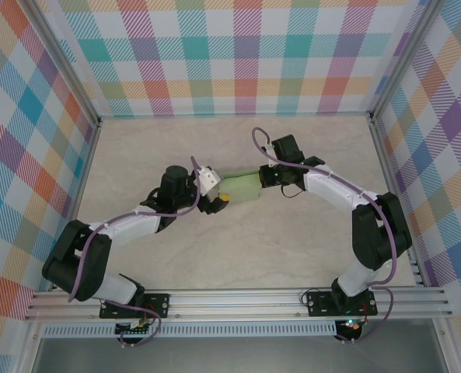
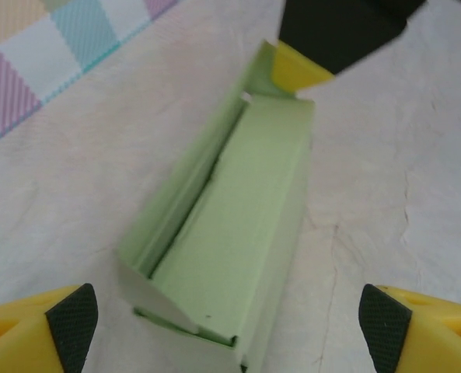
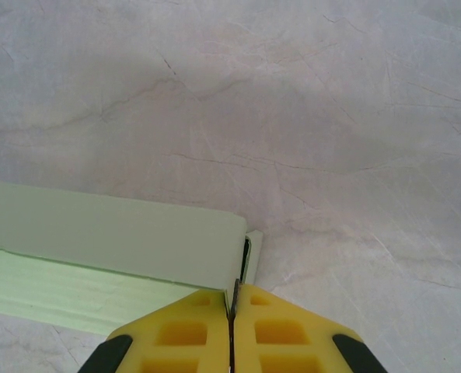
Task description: Fold the paper box
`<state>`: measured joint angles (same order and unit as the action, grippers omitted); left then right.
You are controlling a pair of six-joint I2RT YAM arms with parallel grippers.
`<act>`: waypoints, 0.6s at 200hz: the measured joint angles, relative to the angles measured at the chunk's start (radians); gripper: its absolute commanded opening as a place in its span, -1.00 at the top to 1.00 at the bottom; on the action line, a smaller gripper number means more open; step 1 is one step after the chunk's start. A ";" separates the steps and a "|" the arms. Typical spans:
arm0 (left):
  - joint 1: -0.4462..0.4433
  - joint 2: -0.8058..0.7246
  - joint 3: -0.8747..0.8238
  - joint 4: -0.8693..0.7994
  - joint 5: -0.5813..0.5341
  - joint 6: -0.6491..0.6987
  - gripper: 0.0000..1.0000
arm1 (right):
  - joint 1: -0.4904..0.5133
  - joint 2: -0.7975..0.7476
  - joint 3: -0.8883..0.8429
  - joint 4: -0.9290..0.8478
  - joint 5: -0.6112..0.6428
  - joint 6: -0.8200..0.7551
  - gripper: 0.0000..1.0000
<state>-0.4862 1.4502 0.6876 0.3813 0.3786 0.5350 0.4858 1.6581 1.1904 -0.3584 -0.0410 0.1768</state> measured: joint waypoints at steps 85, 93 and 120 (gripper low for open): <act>0.005 0.065 -0.045 0.212 -0.048 0.152 -0.87 | 0.000 0.001 0.000 0.000 -0.001 -0.036 0.87; 0.008 0.077 -0.045 0.220 -0.048 0.163 -0.80 | 0.000 0.002 0.000 0.000 -0.001 -0.038 0.87; 0.010 0.108 -0.026 0.197 -0.018 0.204 -0.46 | 0.000 0.002 0.000 -0.001 -0.002 -0.045 0.87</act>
<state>-0.4759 1.5578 0.6613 0.5781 0.3611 0.7391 0.4862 1.6600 1.1904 -0.3592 -0.0425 0.1314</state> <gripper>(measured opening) 0.781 0.068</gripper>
